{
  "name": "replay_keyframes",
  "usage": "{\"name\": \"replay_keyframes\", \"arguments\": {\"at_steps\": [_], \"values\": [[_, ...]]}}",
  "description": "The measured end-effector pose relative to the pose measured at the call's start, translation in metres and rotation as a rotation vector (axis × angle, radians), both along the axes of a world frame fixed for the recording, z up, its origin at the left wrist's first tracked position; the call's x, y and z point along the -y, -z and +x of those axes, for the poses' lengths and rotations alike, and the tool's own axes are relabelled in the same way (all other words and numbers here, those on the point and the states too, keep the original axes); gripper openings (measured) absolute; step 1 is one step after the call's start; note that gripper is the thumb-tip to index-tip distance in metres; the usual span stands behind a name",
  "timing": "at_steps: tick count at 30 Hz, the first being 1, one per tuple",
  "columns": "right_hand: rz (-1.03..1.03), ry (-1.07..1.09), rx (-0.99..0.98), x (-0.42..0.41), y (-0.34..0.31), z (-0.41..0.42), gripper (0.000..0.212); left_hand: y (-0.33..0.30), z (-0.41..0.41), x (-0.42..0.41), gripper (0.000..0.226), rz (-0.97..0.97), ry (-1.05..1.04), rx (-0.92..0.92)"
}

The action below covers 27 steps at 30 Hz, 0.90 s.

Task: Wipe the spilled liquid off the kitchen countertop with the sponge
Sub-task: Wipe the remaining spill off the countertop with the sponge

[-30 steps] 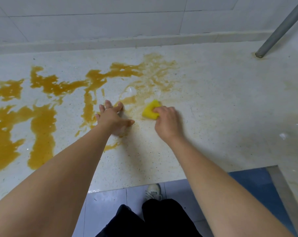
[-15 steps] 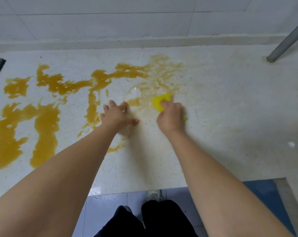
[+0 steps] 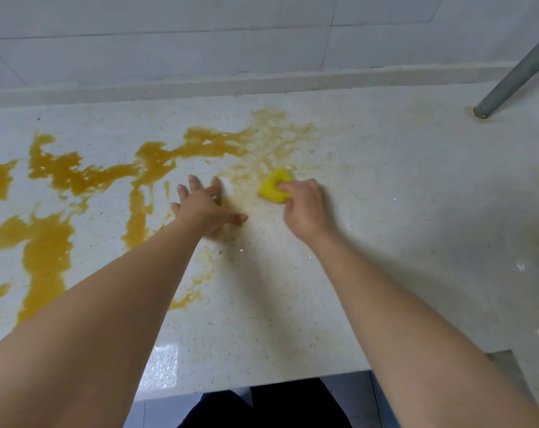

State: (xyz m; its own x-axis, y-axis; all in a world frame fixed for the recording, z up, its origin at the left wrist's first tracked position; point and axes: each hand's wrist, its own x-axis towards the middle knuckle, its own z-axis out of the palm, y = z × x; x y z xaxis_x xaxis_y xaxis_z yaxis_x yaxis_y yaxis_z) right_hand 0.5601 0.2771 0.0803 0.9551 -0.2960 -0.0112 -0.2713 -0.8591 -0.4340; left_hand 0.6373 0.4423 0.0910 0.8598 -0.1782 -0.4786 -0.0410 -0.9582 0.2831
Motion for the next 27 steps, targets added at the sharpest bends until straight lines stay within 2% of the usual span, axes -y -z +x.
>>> {"name": "replay_keyframes", "arguments": {"at_steps": [3, 4, 8, 9, 13, 14, 17, 19, 20, 24, 25, 27], "values": [[-0.059, 0.312, -0.046, 0.032, -0.006, 0.01, 0.04, 0.0, 0.001, -0.002, 0.105, -0.015, -0.01, 0.002], [-0.026, 0.3, -0.046, 0.025, -0.008, 0.014, 0.04, 0.0, 0.001, -0.001, 0.105, -0.029, -0.021, -0.007], [0.143, -0.116, -0.016, -0.038, -0.003, 0.017, 0.042, 0.0, 0.0, 0.0, 0.104, -0.044, -0.043, 0.0], [0.135, -0.138, -0.006, -0.037, -0.001, 0.018, 0.041, 0.0, 0.0, 0.0, 0.104, -0.042, -0.039, 0.005], [0.004, 0.236, -0.04, 0.01, -0.007, 0.03, 0.041, -0.002, 0.0, -0.001, 0.104, -0.036, -0.026, -0.012], [0.005, 0.257, -0.045, 0.009, -0.009, 0.031, 0.041, -0.002, 0.0, 0.0, 0.104, -0.035, -0.027, -0.017], [0.177, 0.016, -0.06, -0.034, -0.012, 0.027, 0.039, -0.003, 0.0, 0.001, 0.103, -0.043, -0.04, -0.015], [0.197, -0.092, -0.044, -0.046, -0.009, 0.02, 0.037, -0.003, 0.0, 0.0, 0.103, -0.046, -0.039, -0.007], [0.17, -0.058, -0.035, -0.039, -0.009, 0.02, 0.037, -0.003, -0.001, 0.0, 0.104, -0.041, -0.031, -0.007], [0.031, 0.303, -0.055, -0.003, -0.011, 0.022, 0.038, -0.004, -0.002, -0.001, 0.103, -0.035, -0.013, -0.015], [0.04, 0.283, -0.056, -0.011, -0.014, 0.022, 0.037, -0.004, -0.002, -0.001, 0.103, -0.035, -0.014, -0.016], [0.114, 0.068, -0.042, -0.042, -0.013, 0.022, 0.035, -0.004, -0.001, 0.0, 0.101, -0.044, -0.023, -0.016]]}}
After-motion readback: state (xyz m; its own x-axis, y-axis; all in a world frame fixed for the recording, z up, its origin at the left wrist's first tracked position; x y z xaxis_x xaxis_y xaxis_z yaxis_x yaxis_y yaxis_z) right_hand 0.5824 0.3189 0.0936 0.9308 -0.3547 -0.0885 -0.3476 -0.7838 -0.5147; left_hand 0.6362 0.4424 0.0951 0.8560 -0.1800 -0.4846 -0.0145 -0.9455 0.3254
